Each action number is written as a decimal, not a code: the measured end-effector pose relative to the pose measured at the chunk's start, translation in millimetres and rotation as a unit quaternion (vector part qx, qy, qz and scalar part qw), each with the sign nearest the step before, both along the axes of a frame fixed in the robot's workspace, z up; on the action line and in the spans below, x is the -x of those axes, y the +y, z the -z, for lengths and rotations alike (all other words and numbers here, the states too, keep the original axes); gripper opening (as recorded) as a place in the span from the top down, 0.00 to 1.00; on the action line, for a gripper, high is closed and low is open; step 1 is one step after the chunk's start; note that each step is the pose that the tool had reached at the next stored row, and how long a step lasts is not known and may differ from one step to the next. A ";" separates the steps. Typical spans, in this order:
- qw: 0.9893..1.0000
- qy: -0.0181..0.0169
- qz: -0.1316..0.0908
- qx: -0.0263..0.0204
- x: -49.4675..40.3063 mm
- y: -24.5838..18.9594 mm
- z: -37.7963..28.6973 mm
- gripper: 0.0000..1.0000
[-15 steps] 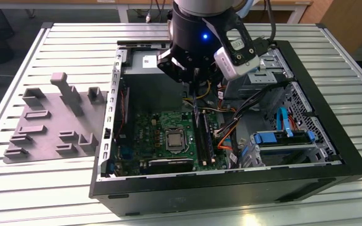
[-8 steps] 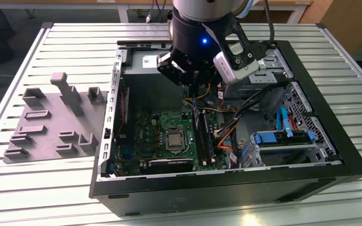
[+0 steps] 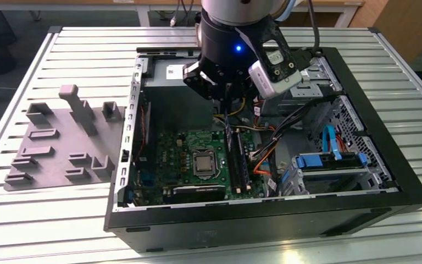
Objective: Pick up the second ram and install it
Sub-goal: 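Insert the second ram into the second slot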
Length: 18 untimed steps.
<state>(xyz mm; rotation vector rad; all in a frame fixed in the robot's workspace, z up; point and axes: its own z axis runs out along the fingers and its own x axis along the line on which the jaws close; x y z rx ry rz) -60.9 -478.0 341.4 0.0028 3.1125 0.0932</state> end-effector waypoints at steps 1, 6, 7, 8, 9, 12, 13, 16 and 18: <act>1.000 0.000 0.000 0.000 -0.1 -0.5 0.1 0.86; 1.000 0.001 -0.002 0.000 0.0 -2.8 2.8 0.86; 1.000 0.001 -0.002 0.000 0.0 -2.8 3.9 0.86; 1.000 0.001 -0.002 0.000 0.0 -2.9 5.3 0.86; 1.000 0.001 -0.002 0.000 0.0 -2.8 7.3 0.86; 1.000 0.001 -0.002 0.000 -0.5 -2.8 12.7 0.86; 1.000 0.001 -0.002 0.000 -0.8 -2.8 14.5 0.86; 1.000 0.001 -0.001 0.000 -1.2 -2.8 17.6 0.86; 1.000 0.001 -0.001 0.000 -1.2 -2.9 17.6 0.86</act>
